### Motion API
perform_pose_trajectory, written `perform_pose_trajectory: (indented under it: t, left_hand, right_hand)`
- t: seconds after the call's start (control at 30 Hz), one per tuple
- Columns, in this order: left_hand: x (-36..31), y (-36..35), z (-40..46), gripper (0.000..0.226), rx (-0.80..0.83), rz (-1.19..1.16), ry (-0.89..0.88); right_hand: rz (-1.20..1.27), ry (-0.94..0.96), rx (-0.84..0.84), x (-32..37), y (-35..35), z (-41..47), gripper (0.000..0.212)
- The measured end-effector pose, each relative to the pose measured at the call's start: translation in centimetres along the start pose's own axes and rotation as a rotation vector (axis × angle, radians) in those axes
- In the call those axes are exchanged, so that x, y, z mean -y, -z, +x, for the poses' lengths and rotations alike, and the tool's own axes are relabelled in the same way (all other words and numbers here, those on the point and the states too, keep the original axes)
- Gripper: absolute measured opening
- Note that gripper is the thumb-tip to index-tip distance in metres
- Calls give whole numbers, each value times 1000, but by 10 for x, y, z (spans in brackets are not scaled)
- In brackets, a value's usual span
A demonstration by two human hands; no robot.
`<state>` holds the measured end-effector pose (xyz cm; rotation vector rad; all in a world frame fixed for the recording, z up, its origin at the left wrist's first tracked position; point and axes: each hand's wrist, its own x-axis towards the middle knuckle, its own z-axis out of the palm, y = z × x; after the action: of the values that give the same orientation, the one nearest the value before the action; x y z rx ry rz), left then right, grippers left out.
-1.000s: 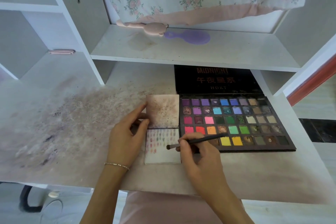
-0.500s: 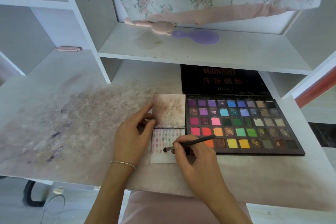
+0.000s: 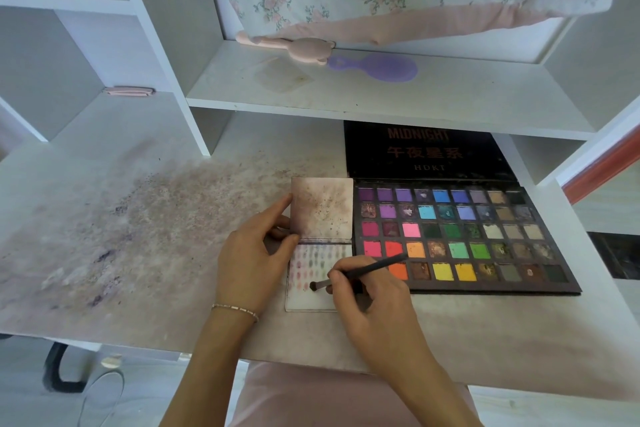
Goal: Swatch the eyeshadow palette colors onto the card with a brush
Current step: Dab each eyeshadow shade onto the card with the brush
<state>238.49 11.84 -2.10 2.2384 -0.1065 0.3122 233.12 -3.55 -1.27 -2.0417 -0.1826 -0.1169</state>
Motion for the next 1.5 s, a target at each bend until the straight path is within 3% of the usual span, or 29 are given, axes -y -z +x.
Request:
perform_pose_trajectory:
  t: [0.17,0.33,1.2,1.4,1.5]
  left_hand:
    - [2,-1,1,65,-2,8,1]
    - [4,-2,0,63,-7,3,7]
    - [5,-3,0,59,0,4,22]
    - [5,-3,1,60,-1,-1,31]
    - [5,-2,0,62,-3,4,34]
  right_hand:
    - [-12,4,-1,0,0,1,24]
    - [-13,10,7,0,0,0,12]
    - [-30,56,5,-2,-1,0,8]
    - [54,60,-140,-1,1,4,19]
    - [140,40,-191,-2,4,2,12]
